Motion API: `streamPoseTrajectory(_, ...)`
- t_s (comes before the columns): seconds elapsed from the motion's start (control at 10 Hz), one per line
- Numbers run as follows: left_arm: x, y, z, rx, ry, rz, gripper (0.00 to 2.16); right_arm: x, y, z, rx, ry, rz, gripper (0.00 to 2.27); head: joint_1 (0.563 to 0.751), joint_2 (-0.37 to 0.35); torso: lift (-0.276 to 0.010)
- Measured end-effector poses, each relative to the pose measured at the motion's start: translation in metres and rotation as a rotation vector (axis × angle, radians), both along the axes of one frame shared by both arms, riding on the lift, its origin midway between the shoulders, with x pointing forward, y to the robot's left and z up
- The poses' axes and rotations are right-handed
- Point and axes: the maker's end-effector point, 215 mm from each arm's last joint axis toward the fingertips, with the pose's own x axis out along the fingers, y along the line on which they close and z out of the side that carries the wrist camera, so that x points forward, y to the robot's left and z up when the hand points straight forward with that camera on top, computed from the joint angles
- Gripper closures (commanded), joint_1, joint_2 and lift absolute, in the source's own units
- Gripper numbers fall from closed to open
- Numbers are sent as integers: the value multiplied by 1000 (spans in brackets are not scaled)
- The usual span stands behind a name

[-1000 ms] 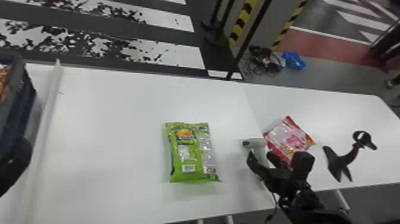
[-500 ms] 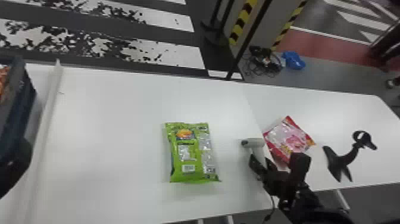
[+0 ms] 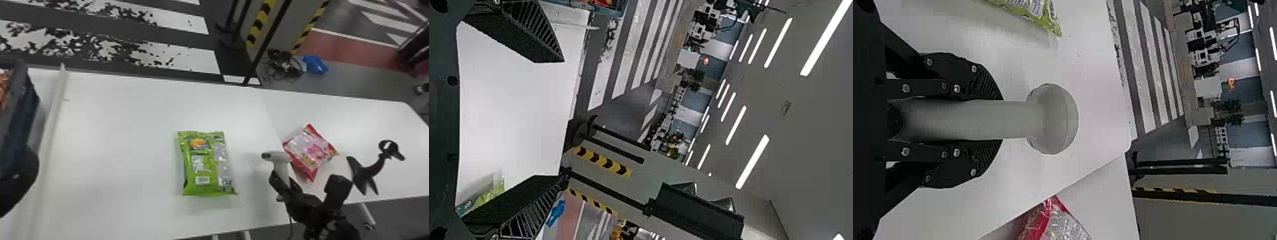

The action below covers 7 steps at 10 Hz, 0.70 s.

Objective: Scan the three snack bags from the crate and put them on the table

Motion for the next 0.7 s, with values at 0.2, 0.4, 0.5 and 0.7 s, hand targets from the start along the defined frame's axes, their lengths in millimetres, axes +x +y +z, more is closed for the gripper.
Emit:
streamPoseTrajectory(0.2, 0, -3, -1, -3, 1, -3, 29, -25, 30, 6, 167, 23, 35, 2226, 695, -338, -94)
streamPoseTrajectory(0.4, 0, -6, -2, -4, 2, -3, 29, -46, 64, 10, 282, 50, 84, 2226, 695, -296, -94)
streamPoseTrajectory(0.5, 0, -7, -2, -6, 3, -1, 29, -52, 78, 13, 312, 56, 111, 2229, 695, -274, -94)
streamPoseTrajectory(0.7, -1, -8, -1, -7, -1, 3, 29, -62, 100, 23, 359, 62, 157, 2226, 695, -248, -94)
